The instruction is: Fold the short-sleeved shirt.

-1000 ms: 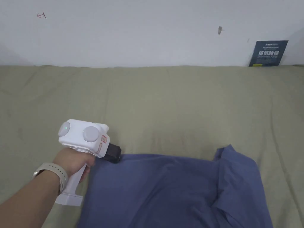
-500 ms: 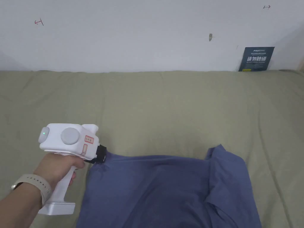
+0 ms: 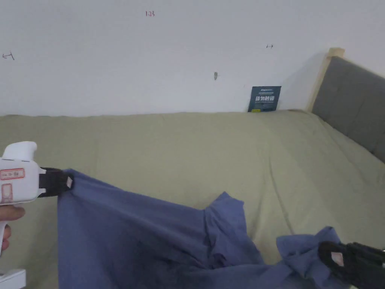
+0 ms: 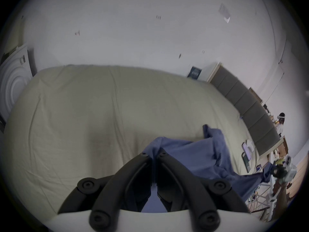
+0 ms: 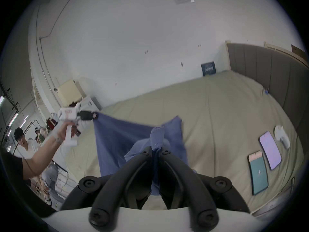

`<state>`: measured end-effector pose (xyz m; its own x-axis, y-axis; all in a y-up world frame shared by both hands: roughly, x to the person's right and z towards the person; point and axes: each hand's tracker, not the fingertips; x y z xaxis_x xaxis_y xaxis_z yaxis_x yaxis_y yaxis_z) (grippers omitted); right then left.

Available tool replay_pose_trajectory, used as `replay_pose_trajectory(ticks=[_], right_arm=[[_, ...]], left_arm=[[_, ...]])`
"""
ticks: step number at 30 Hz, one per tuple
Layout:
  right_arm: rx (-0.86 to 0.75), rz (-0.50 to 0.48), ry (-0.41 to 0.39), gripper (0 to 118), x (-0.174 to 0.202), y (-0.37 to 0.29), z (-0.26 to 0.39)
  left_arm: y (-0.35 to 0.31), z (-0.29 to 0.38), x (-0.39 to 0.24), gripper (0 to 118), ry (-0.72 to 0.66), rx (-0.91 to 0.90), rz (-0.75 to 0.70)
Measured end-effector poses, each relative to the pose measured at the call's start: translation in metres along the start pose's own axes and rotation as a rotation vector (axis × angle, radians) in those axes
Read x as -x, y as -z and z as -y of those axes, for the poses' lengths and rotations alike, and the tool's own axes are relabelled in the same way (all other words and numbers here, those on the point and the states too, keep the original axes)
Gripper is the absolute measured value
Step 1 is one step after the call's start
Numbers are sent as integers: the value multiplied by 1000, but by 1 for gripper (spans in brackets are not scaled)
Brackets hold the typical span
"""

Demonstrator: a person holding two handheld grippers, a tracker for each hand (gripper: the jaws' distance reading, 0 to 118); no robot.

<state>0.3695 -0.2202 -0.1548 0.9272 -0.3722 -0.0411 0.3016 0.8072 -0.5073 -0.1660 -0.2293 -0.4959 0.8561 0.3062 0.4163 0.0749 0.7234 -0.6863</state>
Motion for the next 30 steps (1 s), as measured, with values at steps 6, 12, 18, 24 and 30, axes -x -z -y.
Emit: replay_pose_trajectory(ticks=[6,12,18,24,30], right_arm=[[-93,-49,51,7,6,8,-84],[-145,-104,31,7,33,17,-170],[-253,-175,55,7,64,16,-267],[-302,-162,31,7,98,23,-356],[-348,-156,-6,7,122,41,-388]], left_arm=[[-78,-32,6,4,-24,-141,-11],[-140,-67,12,4,-37,-265,-38],[-190,-118,15,4,-61,-379,-61],[-223,-182,21,4,-119,-430,-97],[-223,-205,32,4,-158,-454,-131]])
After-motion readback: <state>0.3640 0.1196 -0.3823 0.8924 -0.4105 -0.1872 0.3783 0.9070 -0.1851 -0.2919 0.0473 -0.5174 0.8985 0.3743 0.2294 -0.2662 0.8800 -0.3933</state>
